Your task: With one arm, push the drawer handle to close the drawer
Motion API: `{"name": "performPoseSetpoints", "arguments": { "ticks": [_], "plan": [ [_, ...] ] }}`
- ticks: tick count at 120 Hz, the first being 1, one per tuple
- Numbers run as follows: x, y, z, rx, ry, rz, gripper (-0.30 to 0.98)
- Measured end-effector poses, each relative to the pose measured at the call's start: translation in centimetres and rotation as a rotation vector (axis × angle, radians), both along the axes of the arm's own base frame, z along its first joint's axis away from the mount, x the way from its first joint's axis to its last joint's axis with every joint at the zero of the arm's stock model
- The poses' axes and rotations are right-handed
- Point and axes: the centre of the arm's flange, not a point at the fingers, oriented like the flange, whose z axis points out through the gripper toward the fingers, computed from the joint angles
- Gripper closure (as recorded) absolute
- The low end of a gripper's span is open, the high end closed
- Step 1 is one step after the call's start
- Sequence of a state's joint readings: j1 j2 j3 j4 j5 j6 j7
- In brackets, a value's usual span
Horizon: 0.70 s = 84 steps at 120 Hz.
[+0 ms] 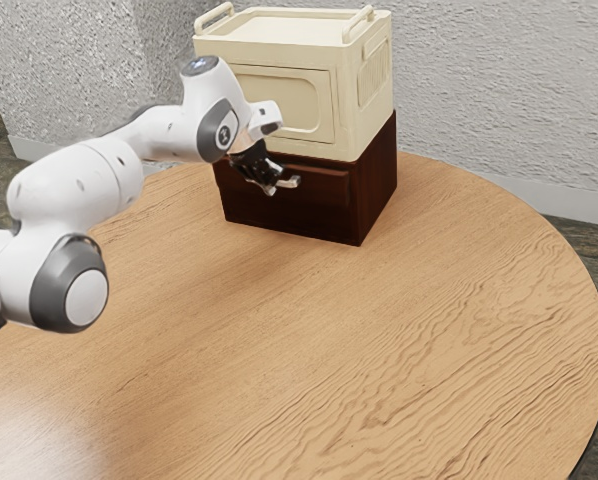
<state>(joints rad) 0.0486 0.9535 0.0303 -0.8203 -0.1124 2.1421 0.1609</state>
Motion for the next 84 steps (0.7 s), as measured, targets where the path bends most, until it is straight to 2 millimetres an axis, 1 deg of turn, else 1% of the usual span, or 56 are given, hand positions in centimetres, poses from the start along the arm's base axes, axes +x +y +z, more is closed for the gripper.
{"name": "performPoseSetpoints", "arguments": {
  "ticks": [10, 16, 22, 30, 45, 57, 84],
  "plan": [
    [0.2, 0.1, -0.5, -0.003, -0.005, 0.002, 0.79],
    [0.2, 0.4, -0.5, -0.007, -0.014, 0.005, 0.78],
    [0.3, 0.3, -0.3, -0.012, -0.022, 0.003, 0.78],
    [0.5, 0.1, 0.4, -0.015, -0.041, 0.000, 0.77],
    [0.6, 0.1, 0.4, -0.012, -0.058, 0.000, 0.78],
    [0.8, 0.1, 0.9, -0.010, -0.077, 0.000, 0.78],
    [0.9, 0.7, 0.3, -0.010, -0.086, 0.005, 0.79]
  ]
}}
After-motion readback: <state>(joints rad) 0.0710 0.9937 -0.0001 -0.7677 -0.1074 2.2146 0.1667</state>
